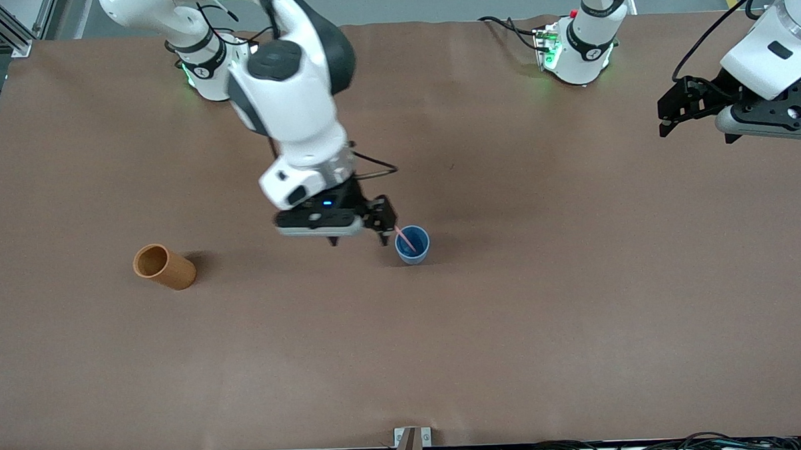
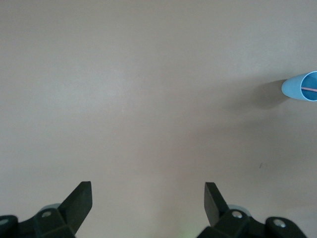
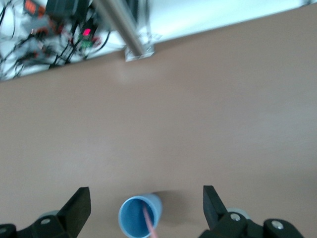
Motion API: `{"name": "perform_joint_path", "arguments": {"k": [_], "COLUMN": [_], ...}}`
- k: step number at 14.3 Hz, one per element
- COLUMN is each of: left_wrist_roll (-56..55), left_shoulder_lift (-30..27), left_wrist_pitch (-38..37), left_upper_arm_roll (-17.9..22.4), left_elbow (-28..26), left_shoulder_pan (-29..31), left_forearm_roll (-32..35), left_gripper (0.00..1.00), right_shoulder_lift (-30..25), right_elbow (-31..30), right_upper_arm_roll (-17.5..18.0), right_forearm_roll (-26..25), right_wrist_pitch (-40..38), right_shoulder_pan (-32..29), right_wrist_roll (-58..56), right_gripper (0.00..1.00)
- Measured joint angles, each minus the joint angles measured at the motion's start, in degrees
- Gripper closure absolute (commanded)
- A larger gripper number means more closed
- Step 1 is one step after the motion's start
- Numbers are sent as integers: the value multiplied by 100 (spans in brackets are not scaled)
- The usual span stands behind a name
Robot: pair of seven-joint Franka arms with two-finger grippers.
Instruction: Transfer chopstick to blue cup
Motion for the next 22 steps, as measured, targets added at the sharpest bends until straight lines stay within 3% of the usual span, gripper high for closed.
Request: {"name": "perform_joint_path", "arguments": {"k": [7,15,18,22], "left_wrist_roll": [0,0,0,0], "left_shoulder_lift": [5,5,5,5], "left_wrist_pitch": [0,0,0,0], "left_upper_arm_roll": [2,0,-1,-1], "left_elbow": [4,5,6,7], "left_shoulder_pan": [1,-3,-4,-4], "left_forearm_roll": [-3,-6,-6,-6], "left_gripper": [0,0,0,0], "right_shoulder_lift": [-1186,-2251,-2394,-2420], "right_elbow": [-18,-945,-838,-85], "right_upper_arm_roll": [-30,-38,-33,-11], "right_forearm_roll": [-1,0,1,184], "right_wrist_pitch": [-1852,-2625,-2962,-4011], "right_shoulder_pan": [-1552,-3418,-3739,-3839], "right_wrist_roll": [-1627,-3835,-4384,-4538], "right_gripper": [0,0,0,0]}}
